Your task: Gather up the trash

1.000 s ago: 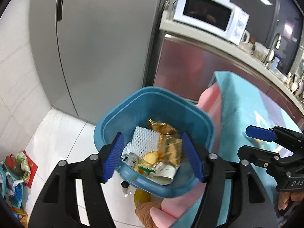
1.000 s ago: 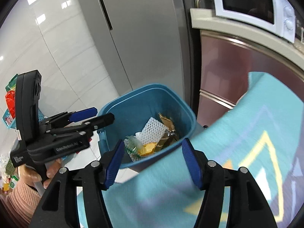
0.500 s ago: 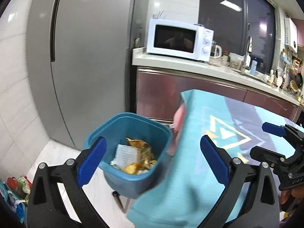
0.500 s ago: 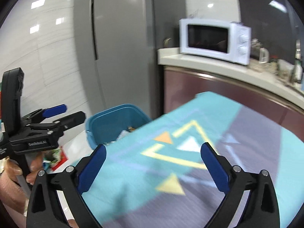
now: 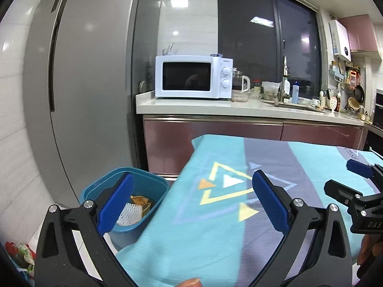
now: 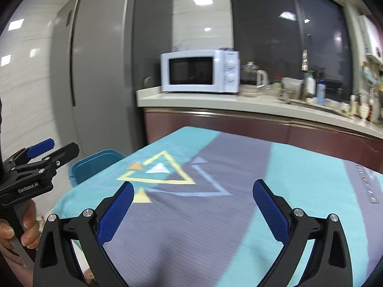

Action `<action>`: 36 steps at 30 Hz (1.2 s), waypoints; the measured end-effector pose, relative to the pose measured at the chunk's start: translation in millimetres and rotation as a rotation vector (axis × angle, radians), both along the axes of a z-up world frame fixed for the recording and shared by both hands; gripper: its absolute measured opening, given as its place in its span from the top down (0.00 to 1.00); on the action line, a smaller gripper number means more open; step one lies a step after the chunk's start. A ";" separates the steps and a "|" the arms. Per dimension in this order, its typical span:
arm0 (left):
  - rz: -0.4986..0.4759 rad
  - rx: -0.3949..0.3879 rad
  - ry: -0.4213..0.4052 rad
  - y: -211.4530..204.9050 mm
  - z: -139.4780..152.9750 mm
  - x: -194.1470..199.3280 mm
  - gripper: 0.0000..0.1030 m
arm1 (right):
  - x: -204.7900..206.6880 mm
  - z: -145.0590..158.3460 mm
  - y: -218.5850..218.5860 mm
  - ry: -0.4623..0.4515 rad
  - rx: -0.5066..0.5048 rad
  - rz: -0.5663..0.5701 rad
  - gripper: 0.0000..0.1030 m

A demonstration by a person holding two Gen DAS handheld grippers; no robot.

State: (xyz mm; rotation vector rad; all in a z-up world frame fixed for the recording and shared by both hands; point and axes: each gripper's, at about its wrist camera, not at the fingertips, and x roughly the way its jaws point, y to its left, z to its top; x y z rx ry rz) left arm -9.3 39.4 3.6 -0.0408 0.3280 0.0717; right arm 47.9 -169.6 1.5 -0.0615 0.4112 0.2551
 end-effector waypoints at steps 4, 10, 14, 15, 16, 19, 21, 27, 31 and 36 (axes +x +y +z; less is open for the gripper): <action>-0.026 -0.016 0.008 -14.1 -2.3 1.7 0.06 | -14.0 -1.2 -13.6 -0.042 -0.012 -0.058 0.07; -0.033 0.001 -0.021 -25.0 -1.0 -0.2 0.06 | -24.2 -3.5 -29.1 -0.047 0.005 -0.100 0.07; -0.034 0.019 -0.029 -30.1 -1.2 -2.5 0.06 | -27.0 -4.4 -35.1 -0.049 0.017 -0.119 0.07; -0.034 0.023 -0.029 -31.9 -2.3 -3.1 0.06 | -28.9 -4.5 -37.4 -0.052 0.021 -0.121 0.07; -0.035 0.024 -0.029 -32.1 -2.3 -2.5 0.06 | -29.3 -4.5 -38.2 -0.053 0.023 -0.123 0.07; -0.039 0.029 -0.029 -32.8 -2.6 0.1 0.06 | -30.6 -4.1 -40.6 -0.055 0.027 -0.127 0.07; -0.043 0.030 -0.028 -33.7 -3.4 3.0 0.06 | -31.3 -4.4 -41.7 -0.055 0.027 -0.130 0.07; -0.048 0.049 -0.027 -38.1 -4.7 5.3 0.06 | -30.1 -4.6 -43.3 -0.052 0.029 -0.137 0.07; -0.050 0.051 -0.024 -39.6 -5.8 5.3 0.06 | -30.8 -4.9 -43.4 -0.052 0.031 -0.138 0.07; -0.047 0.050 -0.024 -38.7 -7.4 6.7 0.06 | -31.3 -4.8 -43.5 -0.052 0.031 -0.139 0.07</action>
